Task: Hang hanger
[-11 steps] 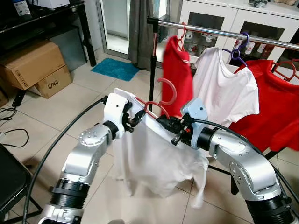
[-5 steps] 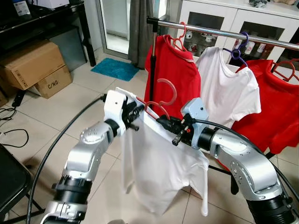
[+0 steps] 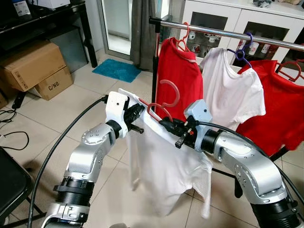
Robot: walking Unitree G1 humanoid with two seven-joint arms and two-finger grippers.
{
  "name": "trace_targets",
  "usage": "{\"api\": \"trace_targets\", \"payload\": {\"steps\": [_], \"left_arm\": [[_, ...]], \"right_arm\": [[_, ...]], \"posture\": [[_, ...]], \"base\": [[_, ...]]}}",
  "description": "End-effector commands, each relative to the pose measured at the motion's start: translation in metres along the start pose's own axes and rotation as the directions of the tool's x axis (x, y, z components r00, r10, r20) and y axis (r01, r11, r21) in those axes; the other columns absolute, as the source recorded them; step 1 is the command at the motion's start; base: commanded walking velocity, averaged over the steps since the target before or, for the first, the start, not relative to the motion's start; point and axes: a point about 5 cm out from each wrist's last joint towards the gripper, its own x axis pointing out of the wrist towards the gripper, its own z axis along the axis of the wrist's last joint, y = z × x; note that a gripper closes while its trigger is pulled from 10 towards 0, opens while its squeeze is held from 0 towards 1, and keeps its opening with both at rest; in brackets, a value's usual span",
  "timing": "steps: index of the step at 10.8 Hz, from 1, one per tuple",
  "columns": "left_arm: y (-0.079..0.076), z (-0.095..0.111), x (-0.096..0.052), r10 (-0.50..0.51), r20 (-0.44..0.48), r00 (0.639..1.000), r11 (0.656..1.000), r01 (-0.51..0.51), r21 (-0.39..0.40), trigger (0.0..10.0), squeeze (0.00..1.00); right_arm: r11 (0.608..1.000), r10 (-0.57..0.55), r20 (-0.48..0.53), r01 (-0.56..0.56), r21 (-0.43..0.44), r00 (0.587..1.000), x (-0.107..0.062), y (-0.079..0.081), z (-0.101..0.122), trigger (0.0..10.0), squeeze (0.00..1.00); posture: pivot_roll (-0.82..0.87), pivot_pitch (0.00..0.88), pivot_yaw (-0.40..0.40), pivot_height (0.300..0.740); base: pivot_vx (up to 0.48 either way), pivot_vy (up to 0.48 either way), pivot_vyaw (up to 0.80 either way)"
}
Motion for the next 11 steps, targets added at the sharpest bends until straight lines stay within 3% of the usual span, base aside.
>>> {"api": "trace_targets", "payload": {"steps": [1, 4, 9, 11], "left_arm": [[-0.001, 0.007, 0.002, -0.014, 0.03, 0.999, 1.0, 0.014, -0.005, 0.0, 0.0], [0.002, 0.008, 0.0, 0.012, 0.056, 0.998, 1.0, -0.011, -0.017, 0.0, 0.0], [0.003, 0.009, -0.017, 0.069, 0.112, 0.991, 0.997, -0.064, -0.048, 0.0, 0.0], [0.011, 0.014, -0.022, 0.126, 0.141, 0.982, 0.992, -0.121, -0.042, 0.0, 0.0]], "right_arm": [[0.999, 0.02, 0.058, -0.018, -0.037, 0.998, -0.001, 0.002, 0.013, 0.0, 0.0], [0.999, 0.001, 0.052, 0.001, -0.034, 0.999, -0.001, -0.001, 0.012, 0.0, 0.0], [0.96, -0.281, -0.031, 0.281, -0.01, 0.959, -0.008, -0.035, -0.001, 0.0, 0.0], [0.959, -0.283, -0.028, 0.283, -0.004, 0.959, -0.009, -0.038, -0.003, 0.0, 0.0]], "posture": [[0.05, 0.0, 0.01, 0.74], [0.05, 0.0, 0.006, 0.74], [0.06, 0.0, 0.007, 0.74], [0.06, 0.0, 0.008, 0.74]], "base": [[0.0, 0.0, 0.0], [0.0, 0.0, 0.0], [0.0, 0.0, 0.0], [0.0, 0.0, 0.0]]}}
